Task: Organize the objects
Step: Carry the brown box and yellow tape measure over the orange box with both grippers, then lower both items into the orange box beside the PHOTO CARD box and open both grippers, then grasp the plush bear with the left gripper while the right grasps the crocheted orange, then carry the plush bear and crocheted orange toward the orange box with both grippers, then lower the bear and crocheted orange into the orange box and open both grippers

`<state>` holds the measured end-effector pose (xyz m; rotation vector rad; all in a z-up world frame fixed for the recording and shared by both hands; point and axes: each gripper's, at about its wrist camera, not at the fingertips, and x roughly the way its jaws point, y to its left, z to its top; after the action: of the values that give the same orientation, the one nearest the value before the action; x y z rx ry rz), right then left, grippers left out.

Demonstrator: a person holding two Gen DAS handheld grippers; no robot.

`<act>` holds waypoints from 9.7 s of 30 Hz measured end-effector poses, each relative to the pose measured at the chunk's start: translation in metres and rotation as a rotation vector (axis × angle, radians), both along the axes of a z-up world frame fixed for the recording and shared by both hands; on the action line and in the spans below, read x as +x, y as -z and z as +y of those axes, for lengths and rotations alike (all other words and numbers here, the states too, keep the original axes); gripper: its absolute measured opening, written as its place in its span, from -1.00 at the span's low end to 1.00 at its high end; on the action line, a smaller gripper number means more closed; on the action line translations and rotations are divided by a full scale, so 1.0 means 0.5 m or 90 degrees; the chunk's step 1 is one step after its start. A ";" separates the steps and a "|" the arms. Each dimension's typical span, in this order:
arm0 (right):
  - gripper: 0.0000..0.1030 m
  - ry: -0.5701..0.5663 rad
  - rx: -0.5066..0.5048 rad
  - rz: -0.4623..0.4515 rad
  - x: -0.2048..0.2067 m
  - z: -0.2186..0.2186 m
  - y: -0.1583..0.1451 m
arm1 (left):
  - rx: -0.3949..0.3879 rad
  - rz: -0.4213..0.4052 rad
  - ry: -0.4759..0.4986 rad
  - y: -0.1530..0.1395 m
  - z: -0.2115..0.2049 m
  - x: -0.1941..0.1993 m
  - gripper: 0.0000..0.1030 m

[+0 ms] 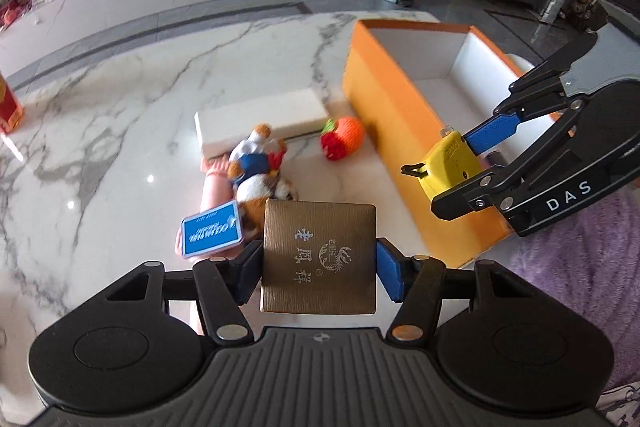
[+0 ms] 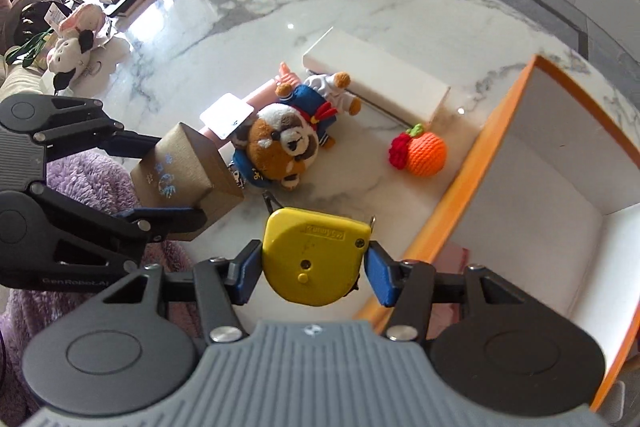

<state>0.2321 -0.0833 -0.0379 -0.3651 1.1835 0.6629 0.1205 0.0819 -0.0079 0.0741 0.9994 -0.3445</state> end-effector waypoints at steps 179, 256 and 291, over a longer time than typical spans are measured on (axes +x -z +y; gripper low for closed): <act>-0.27 -0.392 -0.282 -0.084 0.228 0.165 0.186 | 0.070 0.068 0.115 0.154 0.025 0.170 0.21; -0.17 -0.258 -0.192 0.097 0.145 -0.288 0.172 | 0.000 0.026 0.216 0.032 -0.380 0.273 0.01; 0.04 -0.173 -0.150 -0.009 0.095 -0.371 0.068 | -0.119 0.206 0.028 0.172 -0.478 0.351 0.04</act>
<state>0.2798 -0.2689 -0.0719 -0.7369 1.2121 0.7549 0.2961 -0.1571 -0.0938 -0.1324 1.2810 -0.4997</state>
